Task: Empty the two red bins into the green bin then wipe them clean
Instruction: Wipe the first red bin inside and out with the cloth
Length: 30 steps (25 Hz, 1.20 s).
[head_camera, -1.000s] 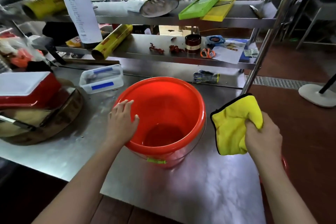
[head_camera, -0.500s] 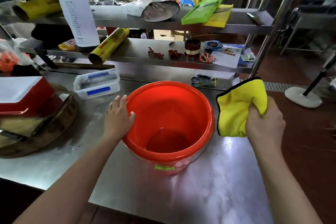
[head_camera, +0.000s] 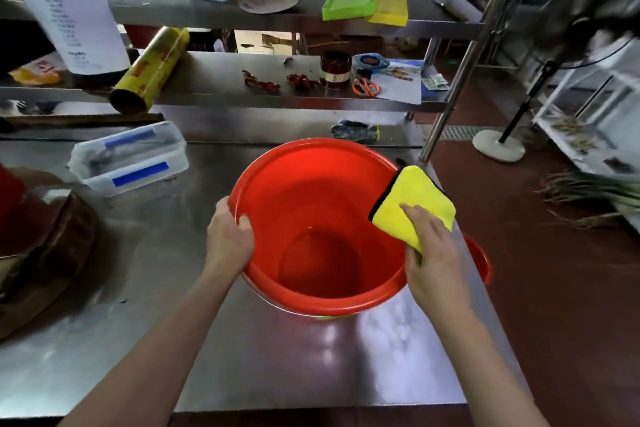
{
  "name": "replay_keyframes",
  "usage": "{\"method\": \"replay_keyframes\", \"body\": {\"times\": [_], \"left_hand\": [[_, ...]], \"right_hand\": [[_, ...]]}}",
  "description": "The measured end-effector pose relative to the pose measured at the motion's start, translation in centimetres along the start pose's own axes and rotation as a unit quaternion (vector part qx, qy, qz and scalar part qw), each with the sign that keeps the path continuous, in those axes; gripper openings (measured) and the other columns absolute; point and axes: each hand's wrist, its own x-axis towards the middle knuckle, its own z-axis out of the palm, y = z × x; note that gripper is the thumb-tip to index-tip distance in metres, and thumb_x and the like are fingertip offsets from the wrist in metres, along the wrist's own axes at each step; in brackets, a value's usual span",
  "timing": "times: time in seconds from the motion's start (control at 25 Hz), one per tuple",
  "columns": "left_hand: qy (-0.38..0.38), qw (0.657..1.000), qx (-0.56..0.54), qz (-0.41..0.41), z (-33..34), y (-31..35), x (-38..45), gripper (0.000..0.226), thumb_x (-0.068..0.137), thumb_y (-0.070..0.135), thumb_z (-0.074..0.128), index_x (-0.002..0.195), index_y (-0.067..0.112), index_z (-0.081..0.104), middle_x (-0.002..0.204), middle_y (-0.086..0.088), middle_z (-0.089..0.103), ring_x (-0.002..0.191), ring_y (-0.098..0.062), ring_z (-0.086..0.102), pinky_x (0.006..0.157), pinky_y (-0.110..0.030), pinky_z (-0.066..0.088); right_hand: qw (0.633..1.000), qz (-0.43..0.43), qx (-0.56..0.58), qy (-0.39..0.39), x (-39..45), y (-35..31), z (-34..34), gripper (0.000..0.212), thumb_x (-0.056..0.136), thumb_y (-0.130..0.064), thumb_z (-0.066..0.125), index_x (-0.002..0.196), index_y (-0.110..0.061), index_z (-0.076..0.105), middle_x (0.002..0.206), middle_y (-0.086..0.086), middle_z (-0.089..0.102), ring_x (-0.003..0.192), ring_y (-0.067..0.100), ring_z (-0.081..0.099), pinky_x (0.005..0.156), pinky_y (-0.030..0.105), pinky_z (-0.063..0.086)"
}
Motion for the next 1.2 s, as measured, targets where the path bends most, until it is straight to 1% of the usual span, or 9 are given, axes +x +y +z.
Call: {"method": "replay_keyframes", "body": {"times": [0.08, 0.12, 0.28, 0.48, 0.64, 0.8, 0.96, 1.04, 1.2], "left_hand": [[0.010, 1.000, -0.021, 0.015, -0.2, -0.3, -0.8, 0.039, 0.102, 0.010, 0.050, 0.141, 0.008, 0.048, 0.133, -0.016, 0.061, 0.122, -0.035, 0.056, 0.102, -0.039, 0.041], [0.013, 0.999, -0.029, 0.022, -0.3, -0.6, -1.1, 0.039, 0.103, 0.011, 0.049, 0.142, 0.009, 0.048, 0.133, -0.015, 0.061, 0.123, -0.033, 0.056, 0.102, -0.040, 0.041], [0.012, 0.998, -0.042, 0.049, -0.2, -1.3, -2.1, 0.040, 0.104, 0.015, 0.048, 0.144, 0.012, 0.046, 0.136, -0.011, 0.059, 0.124, -0.029, 0.056, 0.107, -0.044, 0.044], [-0.003, 0.997, -0.035, 0.072, -0.2, -2.0, -2.8, 0.046, 0.106, 0.019, 0.046, 0.151, 0.015, 0.038, 0.145, -0.008, 0.052, 0.132, -0.027, 0.050, 0.113, -0.047, 0.040], [-0.036, 0.994, -0.025, 0.104, -1.1, -2.5, -3.1, 0.061, 0.106, 0.012, 0.046, 0.161, 0.014, 0.020, 0.161, -0.009, 0.033, 0.147, -0.023, 0.033, 0.116, -0.027, 0.024], [-0.067, 0.986, -0.034, 0.152, -1.0, -2.5, -3.1, 0.056, 0.105, 0.011, 0.046, 0.158, 0.018, 0.029, 0.151, -0.010, 0.043, 0.139, -0.024, 0.041, 0.116, -0.037, 0.032], [-0.064, 0.986, -0.036, 0.148, -0.8, -2.7, -3.4, 0.056, 0.105, 0.012, 0.046, 0.157, 0.021, 0.029, 0.146, -0.010, 0.045, 0.135, -0.025, 0.044, 0.113, -0.043, 0.036], [-0.067, 0.987, -0.039, 0.141, -1.1, -2.6, -3.8, 0.057, 0.105, 0.013, 0.046, 0.158, 0.023, 0.027, 0.147, -0.011, 0.043, 0.136, -0.026, 0.043, 0.113, -0.044, 0.035], [-0.069, 0.985, -0.044, 0.151, -1.4, -2.4, -4.5, 0.059, 0.105, 0.010, 0.047, 0.159, 0.023, 0.026, 0.145, -0.011, 0.043, 0.131, -0.019, 0.043, 0.112, -0.039, 0.034]], "right_hand": [[0.999, -0.034, -0.035, -0.016, -1.8, 0.9, 0.4, 0.069, 0.081, 0.009, 0.067, 0.143, -0.018, 0.054, 0.148, 0.007, 0.048, 0.142, 0.030, 0.040, 0.117, 0.054, 0.034], [0.998, -0.047, -0.044, -0.018, -2.7, 1.1, 0.4, 0.067, 0.082, 0.007, 0.069, 0.143, -0.017, 0.054, 0.149, 0.007, 0.046, 0.145, 0.030, 0.037, 0.117, 0.057, 0.032], [0.996, -0.068, -0.050, -0.015, -5.8, 1.2, -0.2, 0.053, 0.098, -0.014, 0.061, 0.149, -0.018, 0.048, 0.158, 0.002, 0.038, 0.153, 0.021, 0.023, 0.124, 0.051, 0.019], [0.996, -0.071, -0.062, 0.003, -9.2, 0.0, 0.4, 0.051, 0.100, -0.026, 0.050, 0.150, -0.016, 0.046, 0.159, 0.001, 0.038, 0.153, 0.020, 0.023, 0.123, 0.055, 0.020], [0.992, -0.088, -0.095, 0.012, -12.5, -0.7, 0.8, 0.053, 0.098, -0.029, 0.048, 0.148, -0.012, 0.048, 0.158, 0.002, 0.040, 0.151, 0.021, 0.028, 0.121, 0.055, 0.025], [0.994, 0.016, -0.104, 0.032, -12.5, -0.9, 0.4, 0.059, 0.100, -0.038, 0.040, 0.154, -0.013, 0.039, 0.165, 0.003, 0.028, 0.155, 0.020, 0.017, 0.122, 0.052, 0.026], [0.992, 0.104, -0.071, -0.006, -10.2, -1.5, -0.2, 0.072, 0.099, -0.068, 0.024, 0.159, -0.028, 0.026, 0.170, -0.005, -0.002, 0.155, 0.009, -0.010, 0.126, 0.040, 0.013], [0.990, 0.121, -0.066, -0.008, -9.3, -1.3, -0.3, 0.067, 0.100, -0.065, 0.028, 0.160, -0.035, 0.021, 0.169, -0.007, -0.010, 0.154, 0.008, -0.013, 0.125, 0.044, 0.020], [0.984, 0.170, -0.058, -0.003, -7.5, -0.6, -0.2, 0.075, 0.103, -0.042, 0.047, 0.159, -0.042, -0.004, 0.169, -0.001, -0.011, 0.156, 0.027, 0.007, 0.118, 0.048, 0.035]]}}
